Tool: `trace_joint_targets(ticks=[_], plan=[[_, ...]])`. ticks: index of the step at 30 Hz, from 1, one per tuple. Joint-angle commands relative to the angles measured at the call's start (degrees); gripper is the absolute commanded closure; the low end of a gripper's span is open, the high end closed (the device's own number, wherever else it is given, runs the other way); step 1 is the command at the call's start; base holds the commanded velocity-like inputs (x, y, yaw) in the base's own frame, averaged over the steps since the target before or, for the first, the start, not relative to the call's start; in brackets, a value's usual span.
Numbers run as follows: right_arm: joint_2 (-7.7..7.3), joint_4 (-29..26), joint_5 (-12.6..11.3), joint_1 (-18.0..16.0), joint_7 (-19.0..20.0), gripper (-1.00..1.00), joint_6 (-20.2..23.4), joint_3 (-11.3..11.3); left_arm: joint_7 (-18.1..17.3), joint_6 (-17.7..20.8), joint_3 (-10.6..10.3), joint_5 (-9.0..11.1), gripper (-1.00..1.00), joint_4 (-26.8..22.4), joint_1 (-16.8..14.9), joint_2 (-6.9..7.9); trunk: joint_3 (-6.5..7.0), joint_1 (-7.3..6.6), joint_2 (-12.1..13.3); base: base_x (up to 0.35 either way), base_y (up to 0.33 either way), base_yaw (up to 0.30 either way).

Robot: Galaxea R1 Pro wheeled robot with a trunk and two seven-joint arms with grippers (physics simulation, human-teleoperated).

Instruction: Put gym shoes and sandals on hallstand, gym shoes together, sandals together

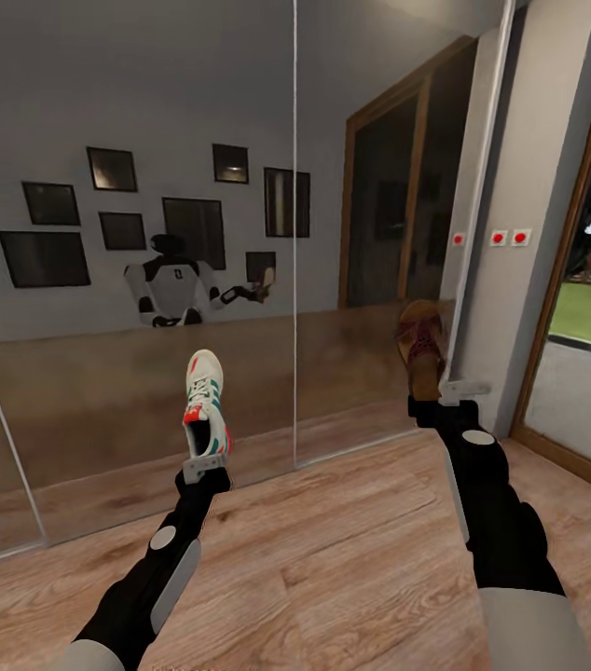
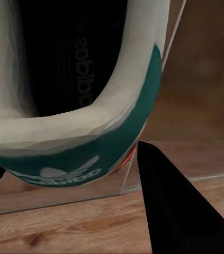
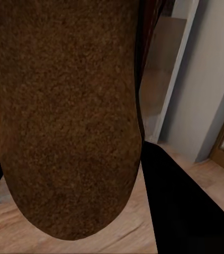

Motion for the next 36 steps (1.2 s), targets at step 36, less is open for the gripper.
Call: trace_joint_targets(ticks=[36], plan=[[0.03,-0.09,0.05,-0.03,-0.05,1.00,0.31,-0.05,0.32,-0.25,-0.26,0.39,1.00,0.02,-0.06,0.02,-0.06,-0.01,-0.03,0.000,0.000,0.296]])
